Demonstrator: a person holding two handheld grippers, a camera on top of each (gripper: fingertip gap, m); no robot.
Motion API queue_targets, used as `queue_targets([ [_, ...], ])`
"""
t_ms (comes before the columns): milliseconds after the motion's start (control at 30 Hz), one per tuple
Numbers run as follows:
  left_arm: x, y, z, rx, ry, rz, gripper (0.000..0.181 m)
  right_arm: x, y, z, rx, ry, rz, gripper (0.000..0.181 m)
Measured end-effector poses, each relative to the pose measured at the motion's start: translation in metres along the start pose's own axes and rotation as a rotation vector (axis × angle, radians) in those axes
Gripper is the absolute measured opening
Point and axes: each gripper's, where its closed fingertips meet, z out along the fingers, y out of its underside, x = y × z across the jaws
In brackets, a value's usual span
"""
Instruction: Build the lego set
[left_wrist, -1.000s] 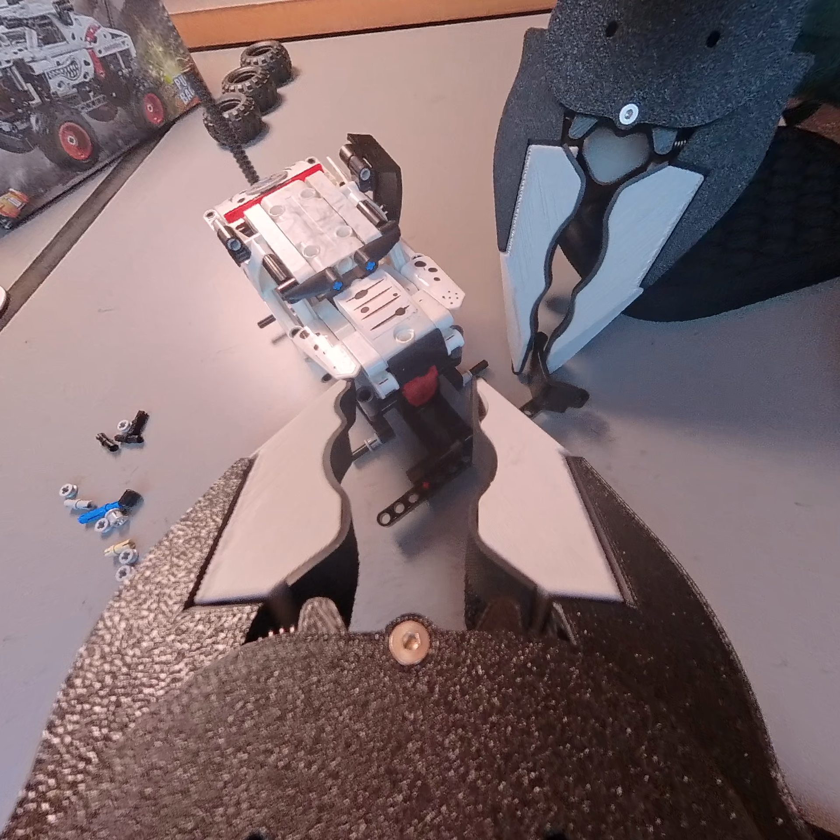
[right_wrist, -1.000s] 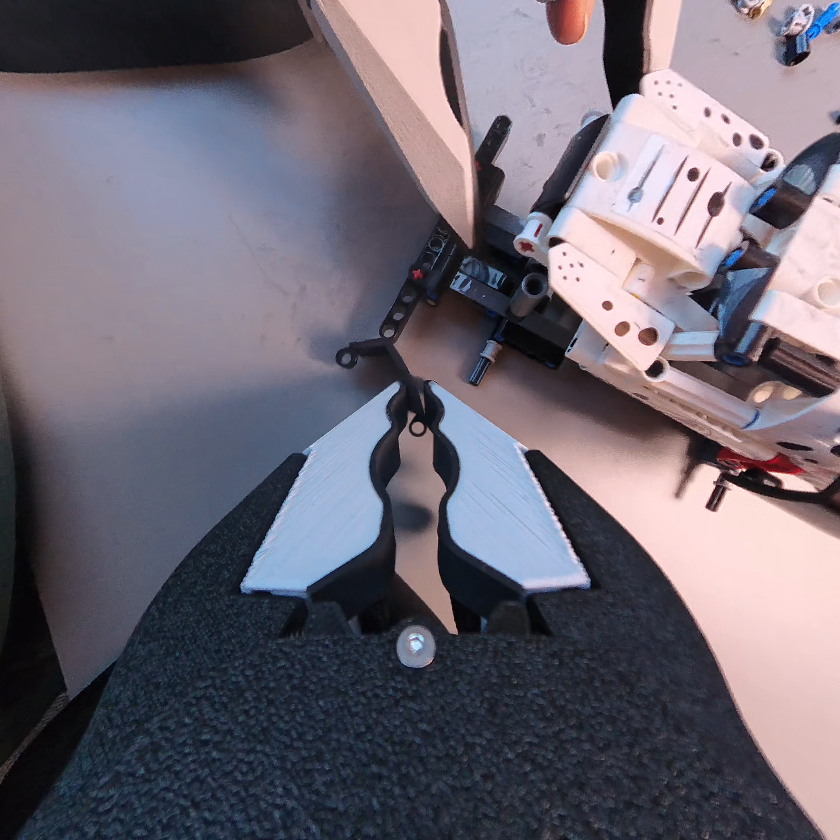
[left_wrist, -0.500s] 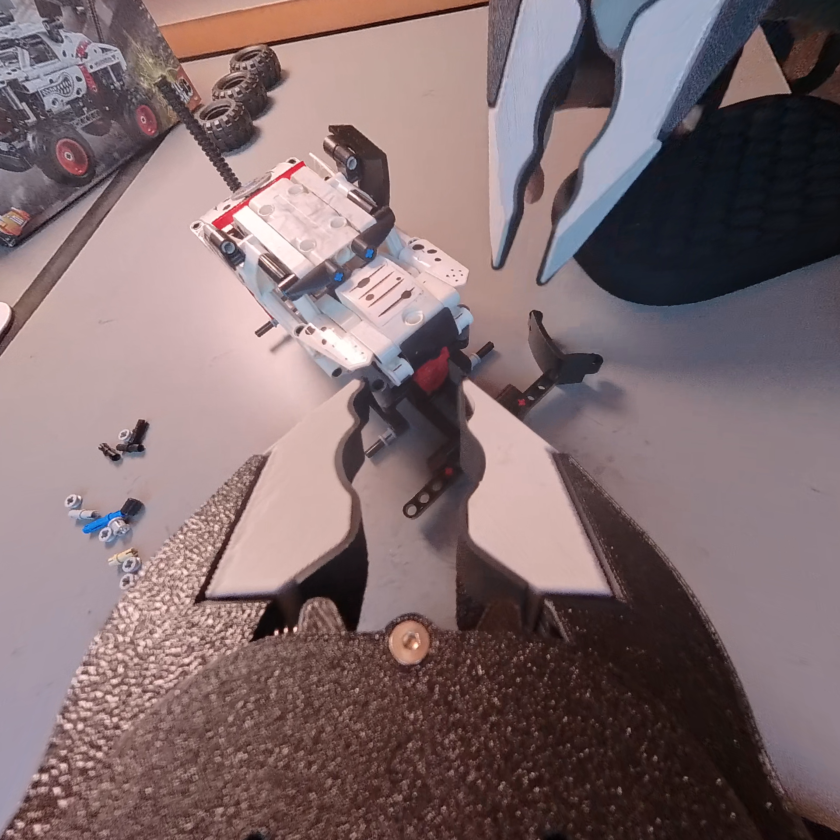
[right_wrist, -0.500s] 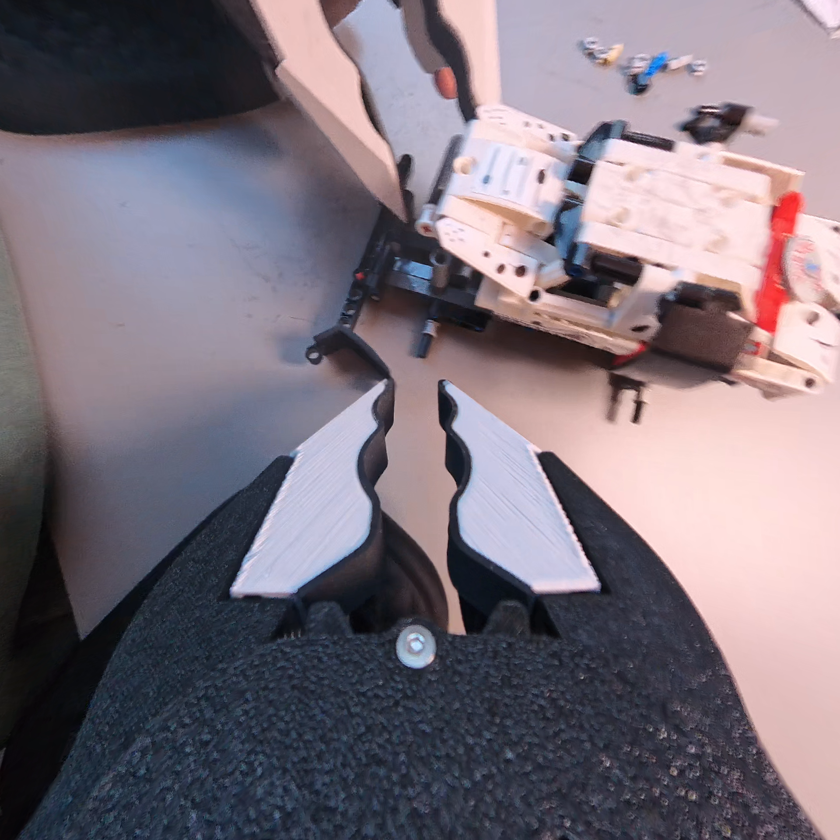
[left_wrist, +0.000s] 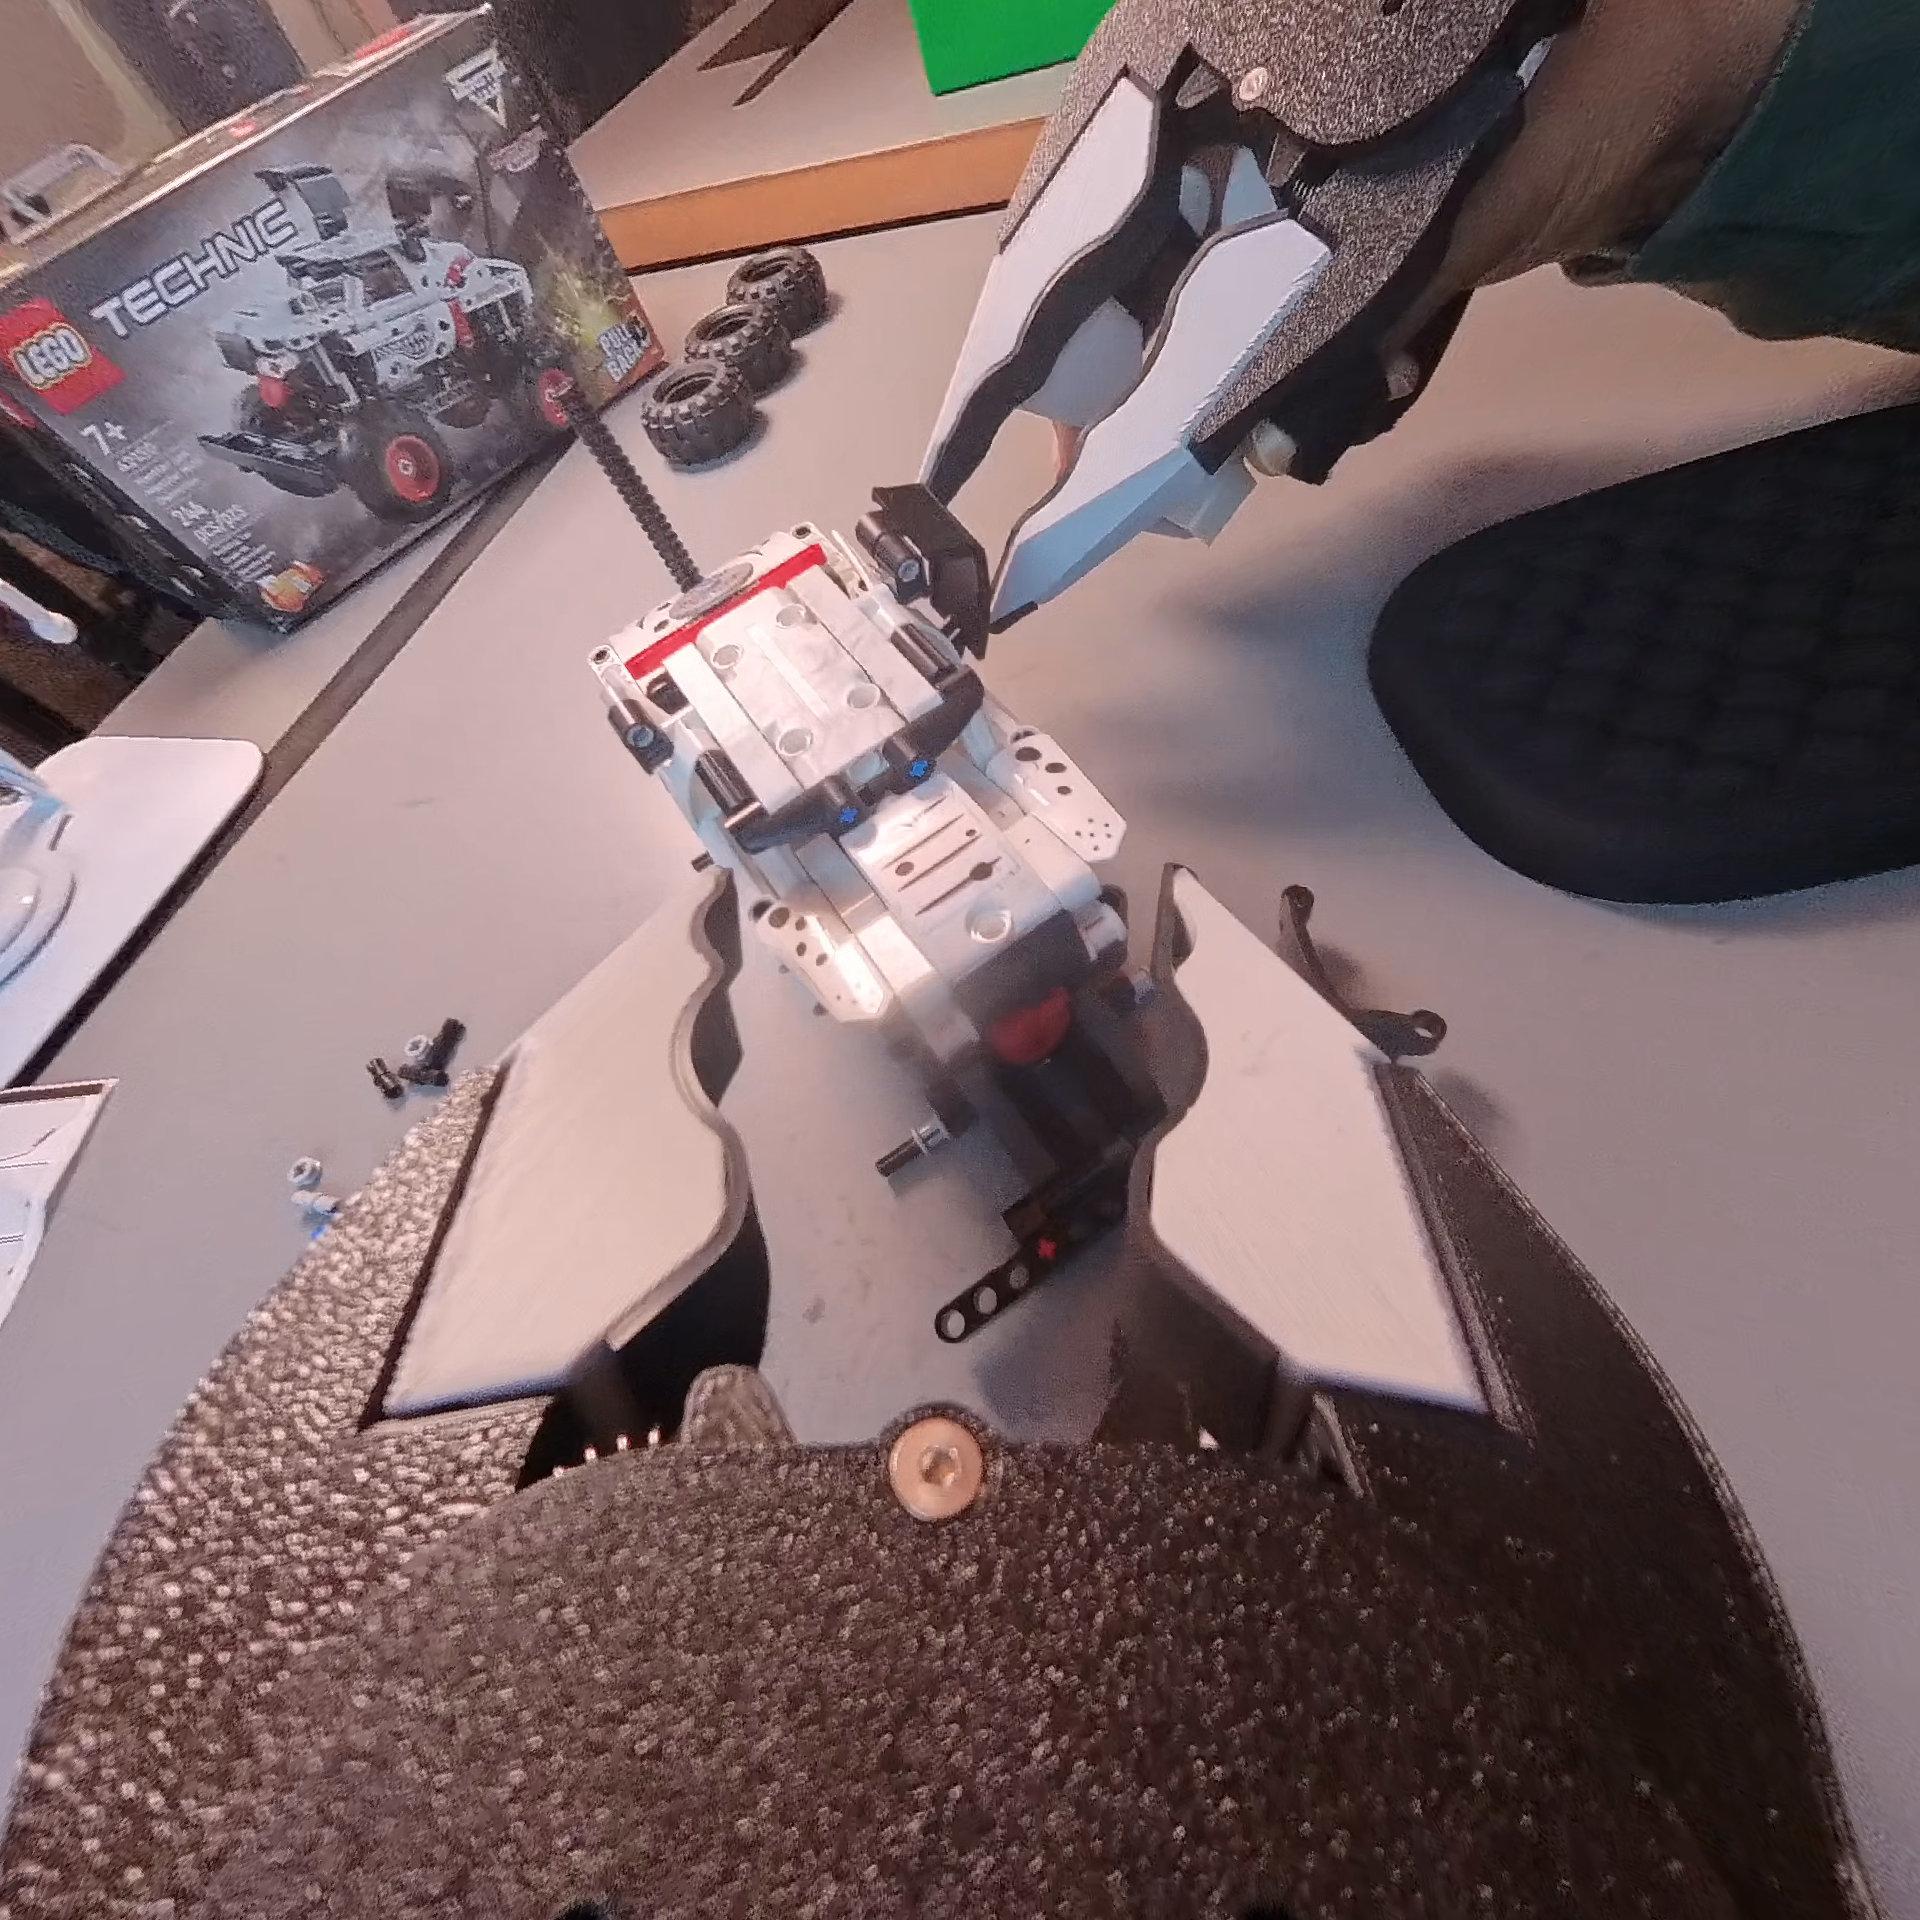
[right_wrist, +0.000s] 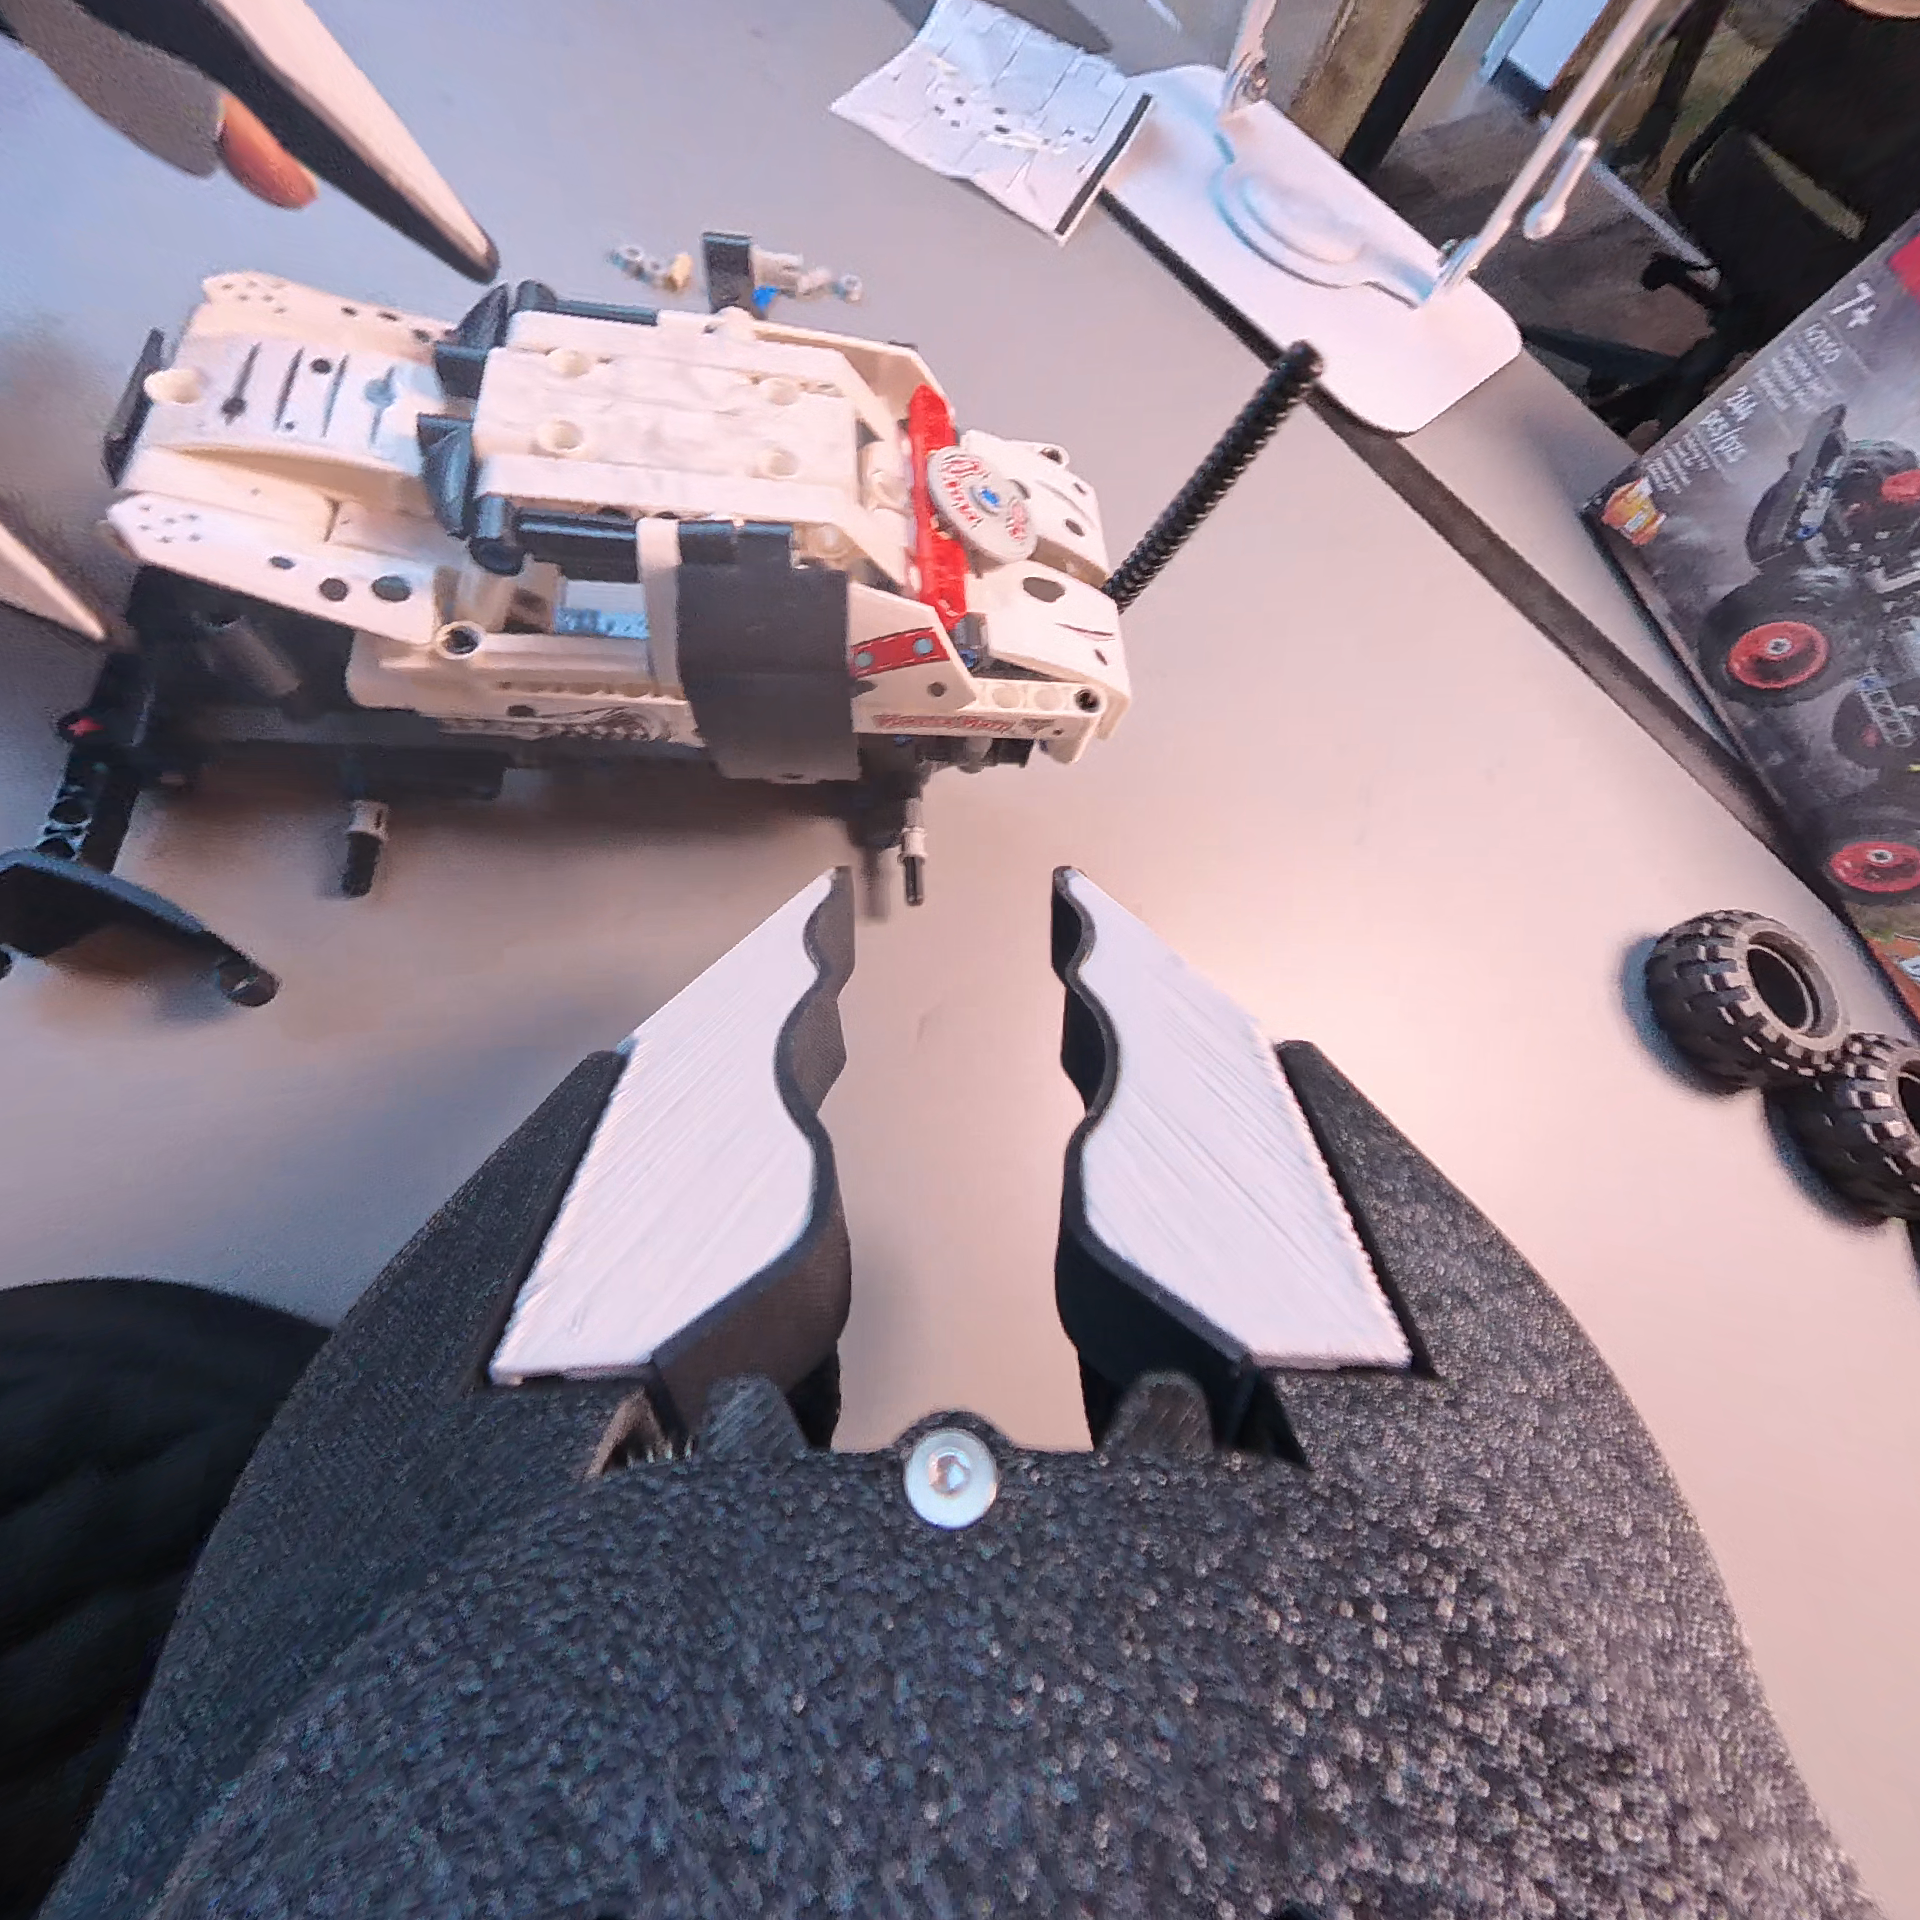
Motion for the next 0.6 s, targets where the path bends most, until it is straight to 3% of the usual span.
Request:
queue_targets([
  [367, -0.006, 0.01, 0.007, -0.053, 0.007, -0.013, 0.071, 0.022, -0.005, 0.009, 0.139, 0.061, 0.078, 0.034],
  [600, -0.033, 0.011, -0.013, 0.023, 0.219, -0.337, 0.07, 0.022, -0.015, 0.001, 0.205, 0.052, 0.104, 0.034],
])
